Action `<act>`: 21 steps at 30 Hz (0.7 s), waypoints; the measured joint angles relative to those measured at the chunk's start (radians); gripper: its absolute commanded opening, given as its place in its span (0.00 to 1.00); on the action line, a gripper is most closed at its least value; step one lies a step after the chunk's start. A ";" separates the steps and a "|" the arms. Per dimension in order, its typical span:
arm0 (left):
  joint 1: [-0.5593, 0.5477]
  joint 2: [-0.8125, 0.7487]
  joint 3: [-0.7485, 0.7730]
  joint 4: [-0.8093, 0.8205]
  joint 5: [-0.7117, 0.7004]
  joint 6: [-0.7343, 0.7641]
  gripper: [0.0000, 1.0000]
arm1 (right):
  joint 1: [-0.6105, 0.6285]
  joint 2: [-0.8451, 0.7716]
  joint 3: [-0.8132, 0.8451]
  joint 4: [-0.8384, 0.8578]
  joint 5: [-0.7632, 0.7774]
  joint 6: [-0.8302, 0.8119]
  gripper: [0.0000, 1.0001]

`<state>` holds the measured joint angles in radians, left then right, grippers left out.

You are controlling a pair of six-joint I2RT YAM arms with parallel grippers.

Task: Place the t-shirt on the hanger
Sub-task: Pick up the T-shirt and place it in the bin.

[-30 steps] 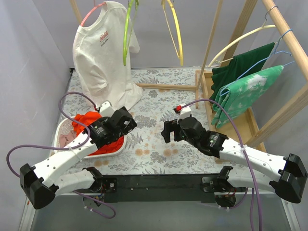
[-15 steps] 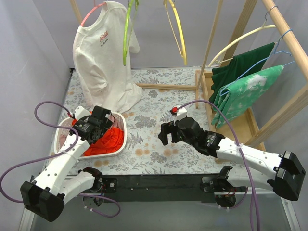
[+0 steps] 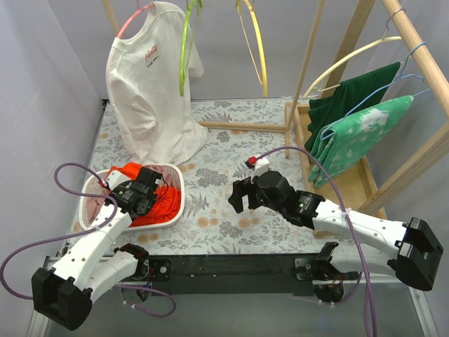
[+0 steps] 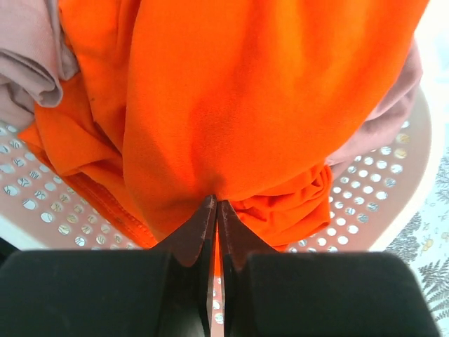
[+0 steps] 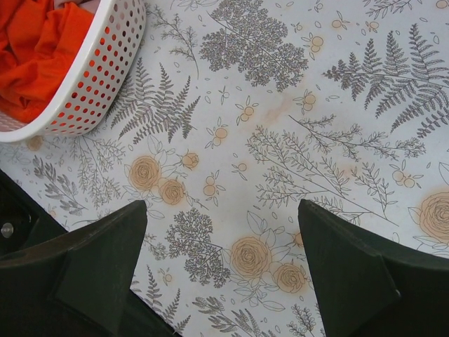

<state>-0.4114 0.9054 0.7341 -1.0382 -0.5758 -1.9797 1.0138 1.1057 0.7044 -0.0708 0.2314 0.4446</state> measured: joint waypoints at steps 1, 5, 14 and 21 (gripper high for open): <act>0.000 -0.005 0.004 0.001 -0.006 0.005 0.00 | 0.000 0.002 0.000 0.000 -0.001 0.000 0.96; 0.000 -0.023 0.062 0.005 -0.031 0.061 0.00 | 0.000 0.010 0.000 0.000 -0.003 -0.001 0.96; 0.000 -0.108 0.357 0.095 -0.034 0.362 0.00 | 0.000 0.027 0.022 0.000 -0.002 -0.016 0.95; 0.000 -0.119 0.613 0.221 0.029 0.620 0.00 | -0.004 0.061 0.094 0.006 -0.003 -0.051 0.95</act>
<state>-0.4114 0.7864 1.3468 -0.8169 -0.5468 -1.3602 1.0100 1.1671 0.7982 -0.0647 0.2283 0.3939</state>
